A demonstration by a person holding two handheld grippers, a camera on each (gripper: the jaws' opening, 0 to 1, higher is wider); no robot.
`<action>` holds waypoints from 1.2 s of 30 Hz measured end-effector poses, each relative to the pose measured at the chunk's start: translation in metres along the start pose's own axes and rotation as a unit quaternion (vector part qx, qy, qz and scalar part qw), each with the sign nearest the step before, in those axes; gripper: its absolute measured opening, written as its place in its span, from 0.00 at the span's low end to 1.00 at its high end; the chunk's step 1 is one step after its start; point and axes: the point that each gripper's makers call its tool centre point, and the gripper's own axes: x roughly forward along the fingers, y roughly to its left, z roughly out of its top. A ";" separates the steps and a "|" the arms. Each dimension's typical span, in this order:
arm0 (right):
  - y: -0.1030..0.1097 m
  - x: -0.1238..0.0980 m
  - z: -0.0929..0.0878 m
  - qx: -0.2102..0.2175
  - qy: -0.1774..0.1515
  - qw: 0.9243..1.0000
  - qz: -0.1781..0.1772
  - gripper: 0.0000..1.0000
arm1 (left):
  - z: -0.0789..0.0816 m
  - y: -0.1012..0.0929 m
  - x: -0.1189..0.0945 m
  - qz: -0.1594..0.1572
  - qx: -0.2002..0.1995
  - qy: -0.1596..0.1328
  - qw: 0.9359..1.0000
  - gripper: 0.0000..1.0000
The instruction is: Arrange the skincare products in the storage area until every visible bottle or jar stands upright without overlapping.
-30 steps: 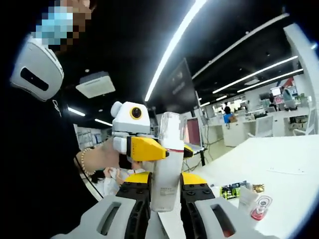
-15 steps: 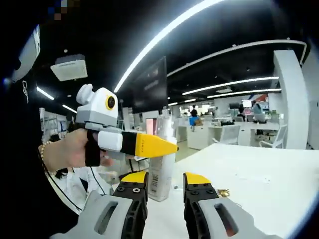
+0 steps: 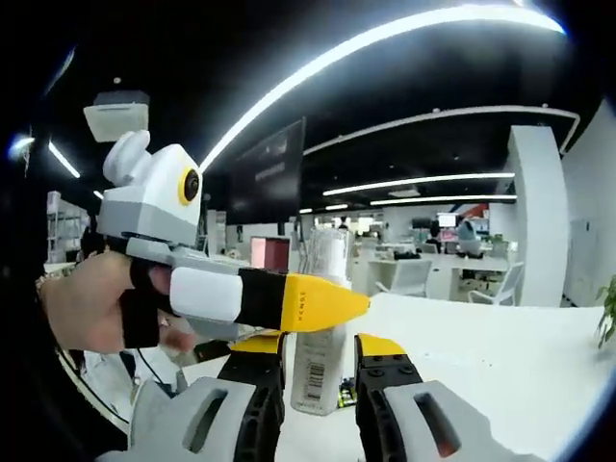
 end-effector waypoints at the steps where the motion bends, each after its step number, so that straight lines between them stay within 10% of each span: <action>1: 0.000 -0.001 0.000 0.002 0.001 1.000 0.005 0.13 | 0.000 -0.002 0.000 -0.003 0.003 -0.002 1.000 0.19; 10: -0.003 -0.004 -0.007 0.006 0.007 1.000 0.018 0.10 | -0.005 -0.005 0.003 -0.012 0.013 0.009 1.000 0.19; 16: -0.004 -0.009 -0.009 0.137 -0.011 0.988 0.071 0.08 | -0.002 -0.011 -0.001 -0.058 0.018 -0.005 0.998 0.17; 26: -0.017 -0.020 -0.011 0.225 -0.024 0.970 0.089 0.08 | 0.004 0.002 -0.014 -0.106 -0.039 -0.025 0.993 0.25; 36: 0.007 -0.035 0.005 0.294 -0.046 0.933 0.201 0.08 | 0.007 -0.021 -0.034 -0.260 -0.143 -0.013 0.955 0.25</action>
